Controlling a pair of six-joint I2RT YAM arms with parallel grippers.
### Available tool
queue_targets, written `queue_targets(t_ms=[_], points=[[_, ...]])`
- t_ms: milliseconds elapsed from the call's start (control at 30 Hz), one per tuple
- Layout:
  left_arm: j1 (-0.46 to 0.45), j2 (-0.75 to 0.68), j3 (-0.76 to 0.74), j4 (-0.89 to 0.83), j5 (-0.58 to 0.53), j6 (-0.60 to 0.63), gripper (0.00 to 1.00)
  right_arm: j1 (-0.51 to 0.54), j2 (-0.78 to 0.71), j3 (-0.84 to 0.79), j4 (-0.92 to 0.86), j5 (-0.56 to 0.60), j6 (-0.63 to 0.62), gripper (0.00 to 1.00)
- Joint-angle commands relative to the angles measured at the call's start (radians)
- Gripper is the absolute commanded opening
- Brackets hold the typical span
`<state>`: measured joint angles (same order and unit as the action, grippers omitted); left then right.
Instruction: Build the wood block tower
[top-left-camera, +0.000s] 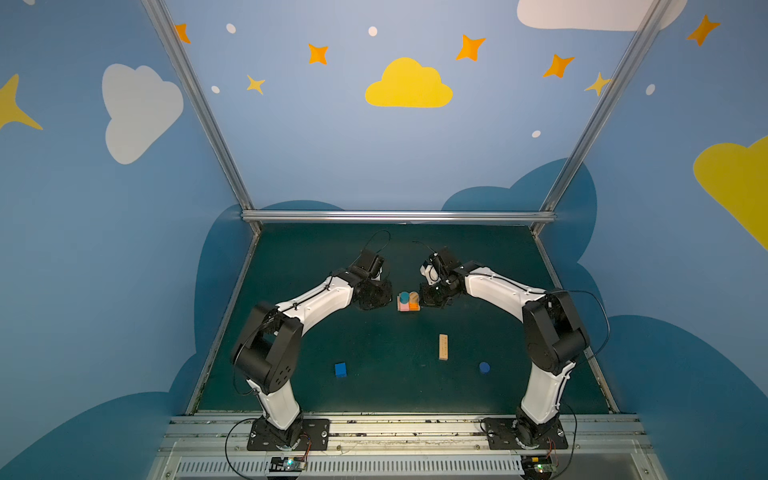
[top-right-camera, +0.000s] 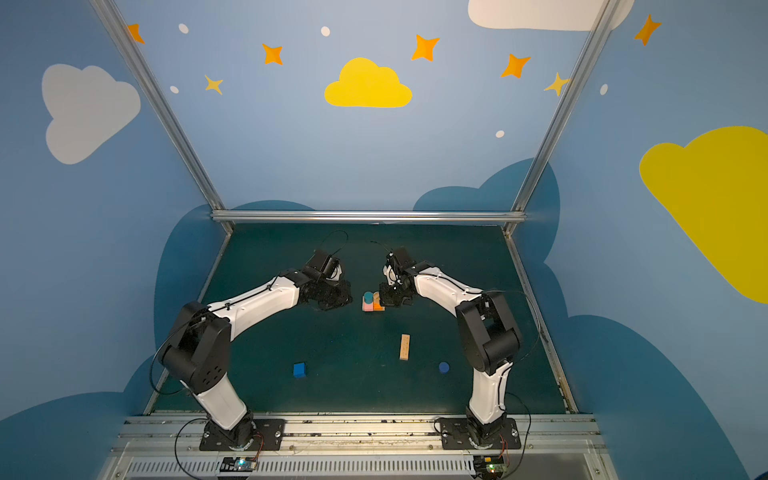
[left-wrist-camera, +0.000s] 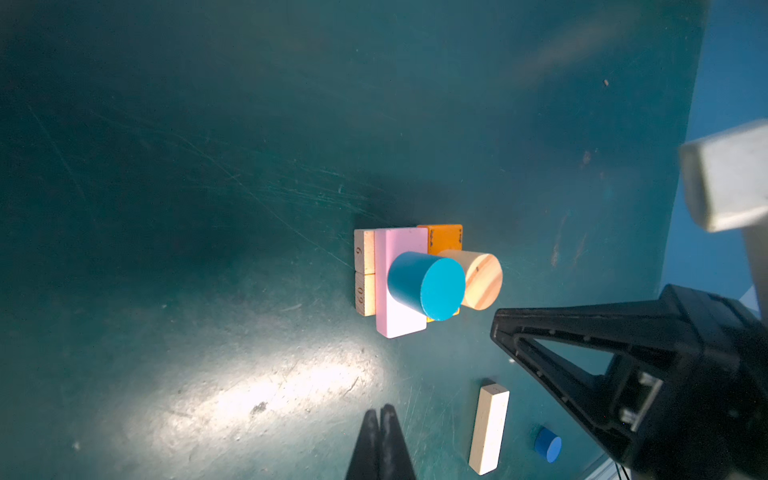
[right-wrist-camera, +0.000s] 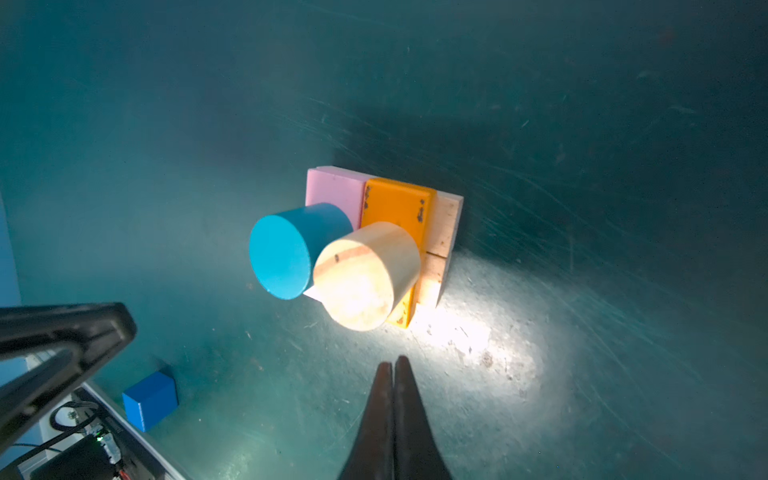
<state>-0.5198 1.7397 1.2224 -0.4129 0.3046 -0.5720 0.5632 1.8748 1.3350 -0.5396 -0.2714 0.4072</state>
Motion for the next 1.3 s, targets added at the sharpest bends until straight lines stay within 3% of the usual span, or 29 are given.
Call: queue_targets(t_ms=[0,1267], points=[[-0.006,0.025,0.029,-0.031,-0.011,0.019,0.04,-0.006,0.013,-0.010,0.013,-0.013,0.006,0.00],[-0.015,0.030,0.041,-0.055,-0.018,0.029,0.04,-0.015,0.038,-0.006,0.046,-0.028,0.028,0.00]])
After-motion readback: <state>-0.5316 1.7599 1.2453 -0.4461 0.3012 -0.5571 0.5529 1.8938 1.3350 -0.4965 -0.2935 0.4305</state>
